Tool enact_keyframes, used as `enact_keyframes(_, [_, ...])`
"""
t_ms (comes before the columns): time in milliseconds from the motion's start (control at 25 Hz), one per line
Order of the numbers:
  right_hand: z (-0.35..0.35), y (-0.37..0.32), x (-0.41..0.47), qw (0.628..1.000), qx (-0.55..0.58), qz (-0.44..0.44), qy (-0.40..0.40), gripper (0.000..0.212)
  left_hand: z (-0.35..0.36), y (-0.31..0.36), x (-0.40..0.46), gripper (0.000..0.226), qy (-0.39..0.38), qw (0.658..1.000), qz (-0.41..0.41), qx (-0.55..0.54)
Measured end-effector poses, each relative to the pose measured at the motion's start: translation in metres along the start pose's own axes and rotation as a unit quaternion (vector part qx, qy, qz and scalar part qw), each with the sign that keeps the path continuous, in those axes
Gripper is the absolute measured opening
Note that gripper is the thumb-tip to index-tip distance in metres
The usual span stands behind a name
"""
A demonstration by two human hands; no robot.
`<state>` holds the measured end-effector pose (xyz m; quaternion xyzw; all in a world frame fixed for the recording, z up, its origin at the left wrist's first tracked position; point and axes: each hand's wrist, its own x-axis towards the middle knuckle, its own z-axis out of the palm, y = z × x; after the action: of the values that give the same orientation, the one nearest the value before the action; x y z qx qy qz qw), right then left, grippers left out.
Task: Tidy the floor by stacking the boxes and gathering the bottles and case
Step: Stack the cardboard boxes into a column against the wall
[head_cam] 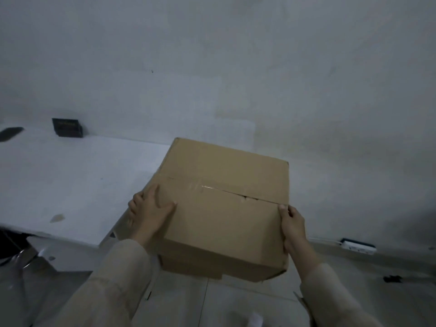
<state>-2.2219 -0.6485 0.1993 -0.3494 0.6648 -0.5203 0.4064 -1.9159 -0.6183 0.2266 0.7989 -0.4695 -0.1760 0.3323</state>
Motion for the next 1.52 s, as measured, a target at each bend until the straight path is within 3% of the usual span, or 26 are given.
enact_keyframes(320, [0.114, -0.027, 0.110, 0.992, -0.125, 0.003, 0.011, 0.037, 0.030, -0.004, 0.154, 0.086, -0.094, 0.995, -0.013, 0.028])
enact_keyframes(520, [0.157, -0.061, 0.186, 0.982, -0.168, 0.019, -0.082, 0.038, 0.046, 0.023, 0.239, 0.085, -0.148, 0.987, 0.022, 0.063])
enact_keyframes(680, [0.199, -0.063, 0.216, 0.981, -0.170, 0.008, -0.096, 0.039, 0.064, 0.006, 0.274, 0.072, -0.066, 0.974, 0.116, 0.184])
enact_keyframes(800, [0.215, -0.065, 0.236, 0.986, -0.145, 0.016, -0.077, 0.040, 0.074, 0.008, 0.304, 0.061, -0.016, 0.966, 0.198, 0.164])
enact_keyframes(880, [0.223, -0.067, 0.246, 0.988, -0.145, 0.013, -0.056, 0.039, 0.079, 0.013, 0.321, 0.058, -0.006, 0.967, 0.207, 0.146])
enact_keyframes(1040, [0.235, -0.067, 0.252, 0.965, -0.258, -0.033, 0.020, 0.032, 0.086, 0.011, 0.330, 0.057, 0.004, 0.974, 0.198, 0.112])
enact_keyframes(1120, [0.232, -0.067, 0.253, 0.973, -0.226, -0.035, 0.012, 0.033, 0.085, 0.011, 0.328, 0.049, 0.003, 0.973, 0.196, 0.118])
enact_keyframes(1320, [0.213, -0.068, 0.239, 0.998, 0.007, 0.013, 0.060, 0.026, 0.081, 0.016, 0.323, 0.037, 0.011, 0.963, 0.189, 0.190])
enact_keyframes(1520, [0.176, -0.037, 0.185, 0.997, 0.011, 0.073, 0.005, 0.029, 0.075, 0.008, 0.281, 0.038, -0.010, 0.978, 0.167, 0.125])
